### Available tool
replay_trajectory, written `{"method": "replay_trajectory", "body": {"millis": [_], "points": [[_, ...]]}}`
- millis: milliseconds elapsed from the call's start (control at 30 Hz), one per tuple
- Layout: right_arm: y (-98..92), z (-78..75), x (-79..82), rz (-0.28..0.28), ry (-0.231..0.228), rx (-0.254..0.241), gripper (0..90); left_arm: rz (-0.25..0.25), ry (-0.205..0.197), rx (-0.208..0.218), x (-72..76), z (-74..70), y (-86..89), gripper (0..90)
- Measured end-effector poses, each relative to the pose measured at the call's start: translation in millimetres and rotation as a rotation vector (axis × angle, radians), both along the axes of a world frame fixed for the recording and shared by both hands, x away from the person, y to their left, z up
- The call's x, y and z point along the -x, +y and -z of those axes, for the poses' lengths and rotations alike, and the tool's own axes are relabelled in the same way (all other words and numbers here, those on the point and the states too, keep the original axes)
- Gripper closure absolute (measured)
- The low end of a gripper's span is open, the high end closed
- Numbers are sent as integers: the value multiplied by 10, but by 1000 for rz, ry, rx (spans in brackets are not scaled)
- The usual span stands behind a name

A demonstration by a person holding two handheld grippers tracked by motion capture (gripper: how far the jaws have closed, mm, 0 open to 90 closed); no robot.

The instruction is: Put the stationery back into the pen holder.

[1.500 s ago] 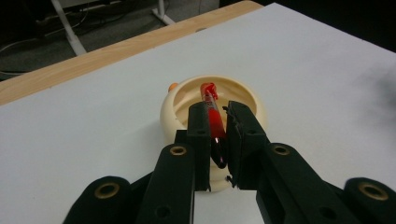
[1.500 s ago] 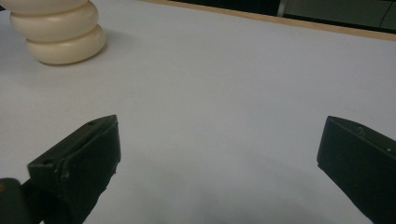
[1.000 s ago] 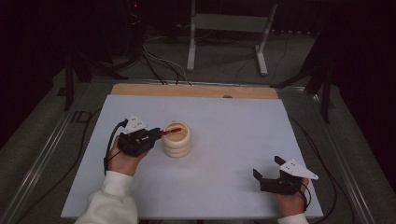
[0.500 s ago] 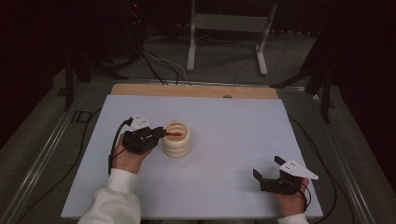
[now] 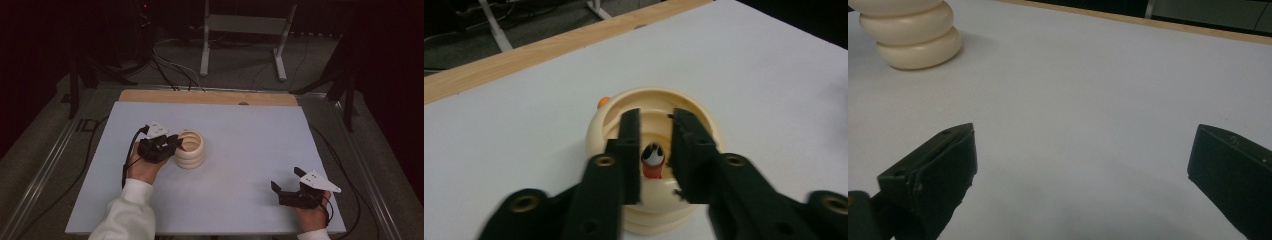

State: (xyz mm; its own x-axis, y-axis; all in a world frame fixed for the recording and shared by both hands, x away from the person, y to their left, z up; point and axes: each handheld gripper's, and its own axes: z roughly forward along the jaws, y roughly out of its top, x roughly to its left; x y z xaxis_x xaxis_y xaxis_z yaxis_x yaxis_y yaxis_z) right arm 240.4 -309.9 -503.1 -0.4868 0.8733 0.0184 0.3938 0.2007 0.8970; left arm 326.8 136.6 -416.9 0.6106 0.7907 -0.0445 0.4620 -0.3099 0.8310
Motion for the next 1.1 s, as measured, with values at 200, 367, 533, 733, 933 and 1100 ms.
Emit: {"method": "replay_trajectory", "body": {"millis": [200, 367, 533, 733, 933, 1100], "points": [[0, 0, 1, 0, 0, 1, 0, -10, -14, 26, 7, -17, 32, 553], [2, -1, 3, 1, 2, -1, 0, -48, -32, 46, 34, -31, 103, 354], [2, 0, 3, 2, 1, -2, 0, -81, -53, 74, 67, -39, 202, 199], [4, 0, 3, 1, 2, -2, 0, -107, -103, 104, 139, -67, 343, 93], [4, 1, 4, 1, 1, -1, 0, -113, -160, 122, 241, -58, 475, 19], [7, 2, 3, -1, 1, 0, 0, -120, -189, 113, 326, 1, 570, 12]]}}
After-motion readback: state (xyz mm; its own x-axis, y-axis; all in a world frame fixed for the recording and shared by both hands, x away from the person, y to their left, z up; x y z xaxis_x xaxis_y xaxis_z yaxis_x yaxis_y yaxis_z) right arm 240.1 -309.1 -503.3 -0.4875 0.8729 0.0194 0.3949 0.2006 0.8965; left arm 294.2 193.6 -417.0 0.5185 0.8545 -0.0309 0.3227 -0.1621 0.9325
